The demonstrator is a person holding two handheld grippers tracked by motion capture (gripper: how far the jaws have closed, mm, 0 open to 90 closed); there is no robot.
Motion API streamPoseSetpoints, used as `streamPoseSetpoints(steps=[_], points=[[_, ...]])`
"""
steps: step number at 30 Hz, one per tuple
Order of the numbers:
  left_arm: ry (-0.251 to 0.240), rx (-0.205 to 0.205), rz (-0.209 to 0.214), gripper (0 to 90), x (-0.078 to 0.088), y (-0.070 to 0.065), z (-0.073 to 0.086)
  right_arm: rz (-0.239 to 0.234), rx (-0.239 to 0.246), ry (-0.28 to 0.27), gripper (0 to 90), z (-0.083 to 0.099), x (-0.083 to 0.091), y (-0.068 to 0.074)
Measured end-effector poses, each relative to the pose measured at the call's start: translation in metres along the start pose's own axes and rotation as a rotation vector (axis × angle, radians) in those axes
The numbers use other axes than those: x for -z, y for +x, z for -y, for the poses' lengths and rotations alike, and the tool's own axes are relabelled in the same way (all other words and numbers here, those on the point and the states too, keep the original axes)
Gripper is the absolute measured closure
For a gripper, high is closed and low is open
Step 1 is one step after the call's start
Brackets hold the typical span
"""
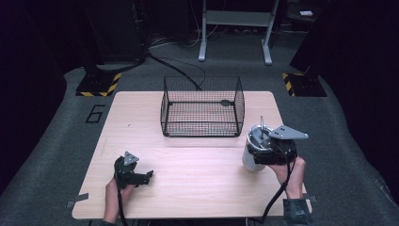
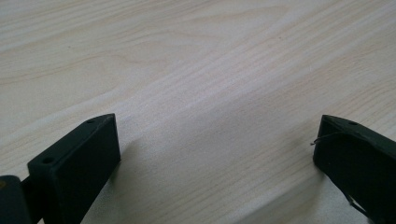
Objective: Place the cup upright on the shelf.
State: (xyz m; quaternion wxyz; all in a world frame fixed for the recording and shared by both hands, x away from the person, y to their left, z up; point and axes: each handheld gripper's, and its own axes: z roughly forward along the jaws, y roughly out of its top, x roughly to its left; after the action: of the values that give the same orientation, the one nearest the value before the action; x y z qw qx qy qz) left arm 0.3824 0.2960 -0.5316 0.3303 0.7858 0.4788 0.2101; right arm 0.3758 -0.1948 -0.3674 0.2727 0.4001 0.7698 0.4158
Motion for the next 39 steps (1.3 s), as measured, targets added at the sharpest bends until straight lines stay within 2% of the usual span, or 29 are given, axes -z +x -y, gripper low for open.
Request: streamPoseSetpoints(steps=[6, 26, 27, 33, 34, 38, 39], points=[[0.008, -0.010, 0.001, 0.4, 0.001, 0.001, 0.000, -0.007, 0.009, 0.002, 3.5, -0.008, -0.003, 0.002], [0.000, 0.000, 0.000, 0.4, 0.000, 0.000, 0.000, -0.037, 0.030, 0.001, 3.5, -0.032, -0.018, 0.010], [0.000, 0.000, 0.000, 0.4, 0.000, 0.000, 0.000, -0.042, 0.042, 0.000, 3.5, -0.032, -0.019, 0.009], [0.000, 0.000, 0.000, 0.4, 0.000, 0.000, 0.000, -0.049, 0.039, -0.006, 3.5, -0.040, -0.021, 0.011], [0.008, -0.010, 0.001, 0.4, 0.001, 0.001, 0.000, -0.050, 0.041, -0.006, 3.5, -0.042, -0.021, 0.011], [0.002, -0.002, 0.001, 0.4, 0.000, 0.000, 0.000, -0.050, 0.041, -0.011, 3.5, -0.049, -0.024, 0.014], [-0.001, 0.002, 0.000, 0.4, 0.000, 0.000, 0.000, -0.057, 0.056, -0.004, 3.5, -0.051, -0.025, 0.013]])
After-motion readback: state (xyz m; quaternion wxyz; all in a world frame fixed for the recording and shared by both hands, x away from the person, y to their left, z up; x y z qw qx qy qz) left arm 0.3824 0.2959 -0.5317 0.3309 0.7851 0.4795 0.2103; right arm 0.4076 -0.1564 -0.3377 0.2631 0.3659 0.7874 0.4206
